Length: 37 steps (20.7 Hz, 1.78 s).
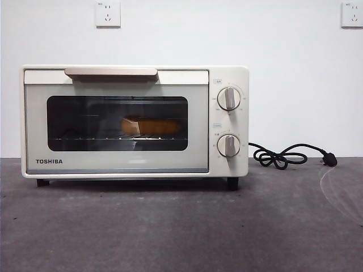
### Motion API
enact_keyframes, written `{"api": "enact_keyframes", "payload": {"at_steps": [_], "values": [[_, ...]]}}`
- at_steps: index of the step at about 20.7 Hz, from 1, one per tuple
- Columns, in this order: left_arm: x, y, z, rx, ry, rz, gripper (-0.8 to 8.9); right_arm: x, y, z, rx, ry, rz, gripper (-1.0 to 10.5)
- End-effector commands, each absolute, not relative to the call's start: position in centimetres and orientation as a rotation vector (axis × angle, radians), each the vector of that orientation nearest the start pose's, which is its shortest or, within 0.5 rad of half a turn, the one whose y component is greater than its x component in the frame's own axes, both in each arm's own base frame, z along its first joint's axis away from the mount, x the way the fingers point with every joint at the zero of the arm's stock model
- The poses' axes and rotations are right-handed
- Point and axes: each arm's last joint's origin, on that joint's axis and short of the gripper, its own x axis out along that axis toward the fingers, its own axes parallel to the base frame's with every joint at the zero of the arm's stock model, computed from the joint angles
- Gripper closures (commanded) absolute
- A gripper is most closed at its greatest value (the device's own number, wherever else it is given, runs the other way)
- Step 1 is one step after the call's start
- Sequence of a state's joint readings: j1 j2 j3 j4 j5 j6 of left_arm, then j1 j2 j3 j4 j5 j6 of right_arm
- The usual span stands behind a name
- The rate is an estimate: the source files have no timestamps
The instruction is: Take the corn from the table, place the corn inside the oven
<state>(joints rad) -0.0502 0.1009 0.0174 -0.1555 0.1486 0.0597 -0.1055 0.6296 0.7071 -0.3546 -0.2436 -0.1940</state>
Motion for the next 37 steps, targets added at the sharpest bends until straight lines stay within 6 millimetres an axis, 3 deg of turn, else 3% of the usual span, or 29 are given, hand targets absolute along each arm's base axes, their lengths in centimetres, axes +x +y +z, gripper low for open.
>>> {"api": "enact_keyframes", "payload": {"at_steps": [1,6,11,21,24,37], "values": [[10.0,-0.9,14.5,0.056,0.232,-0.203,8.17,12.9,-0.7,26.9,-0.140,0.215,0.161,9.6],[10.0,-0.9,14.5,0.056,0.232,-0.203,8.17,11.2,-0.5,19.5,-0.118,0.203,0.152,9.6],[10.0,-0.9,14.5,0.056,0.232,-0.203,8.17,10.2,-0.5,14.6,0.014,0.238,0.085,9.6],[10.0,-0.9,14.5,0.055,0.236,-0.203,8.17,9.6,0.1,15.1,0.022,0.173,0.099,9.5],[10.0,-0.9,14.5,0.055,0.236,-0.203,8.17,9.6,0.2,15.1,0.095,0.177,0.115,9.5],[10.0,-0.9,14.5,0.055,0.237,-0.203,8.17,9.6,0.1,15.1,0.071,0.175,0.076,9.5]]}}
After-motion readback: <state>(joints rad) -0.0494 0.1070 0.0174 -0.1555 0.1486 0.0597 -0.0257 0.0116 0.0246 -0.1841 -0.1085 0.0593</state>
